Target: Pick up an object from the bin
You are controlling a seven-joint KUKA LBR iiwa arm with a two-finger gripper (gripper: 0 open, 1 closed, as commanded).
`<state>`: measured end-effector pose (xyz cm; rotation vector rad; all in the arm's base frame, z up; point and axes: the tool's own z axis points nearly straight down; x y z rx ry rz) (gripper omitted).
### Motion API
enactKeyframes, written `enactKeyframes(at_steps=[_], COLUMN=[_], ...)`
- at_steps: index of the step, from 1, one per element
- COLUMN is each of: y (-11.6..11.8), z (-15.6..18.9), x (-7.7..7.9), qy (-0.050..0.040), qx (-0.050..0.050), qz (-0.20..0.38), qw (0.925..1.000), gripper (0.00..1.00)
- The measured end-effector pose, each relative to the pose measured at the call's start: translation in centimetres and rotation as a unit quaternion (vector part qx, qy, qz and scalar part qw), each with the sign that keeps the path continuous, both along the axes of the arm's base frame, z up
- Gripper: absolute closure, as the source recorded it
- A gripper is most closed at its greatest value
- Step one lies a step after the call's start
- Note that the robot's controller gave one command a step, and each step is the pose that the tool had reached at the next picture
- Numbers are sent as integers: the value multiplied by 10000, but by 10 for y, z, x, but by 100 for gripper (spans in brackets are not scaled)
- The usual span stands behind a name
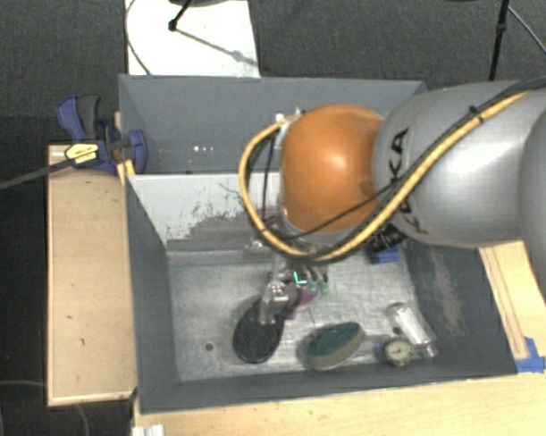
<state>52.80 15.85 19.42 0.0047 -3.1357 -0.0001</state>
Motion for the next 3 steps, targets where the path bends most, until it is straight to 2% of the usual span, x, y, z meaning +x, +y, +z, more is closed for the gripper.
enactKeyframes(at_steps=[1,2,3], y=[-29,-28,-22], z=[-124,-120,41], x=[-34,-31,-24], qy=[-46,-82,-78], qx=[6,13,11], qz=[1234,1203,1308], qw=[9924,9927,9914], gripper=[0,100,100])
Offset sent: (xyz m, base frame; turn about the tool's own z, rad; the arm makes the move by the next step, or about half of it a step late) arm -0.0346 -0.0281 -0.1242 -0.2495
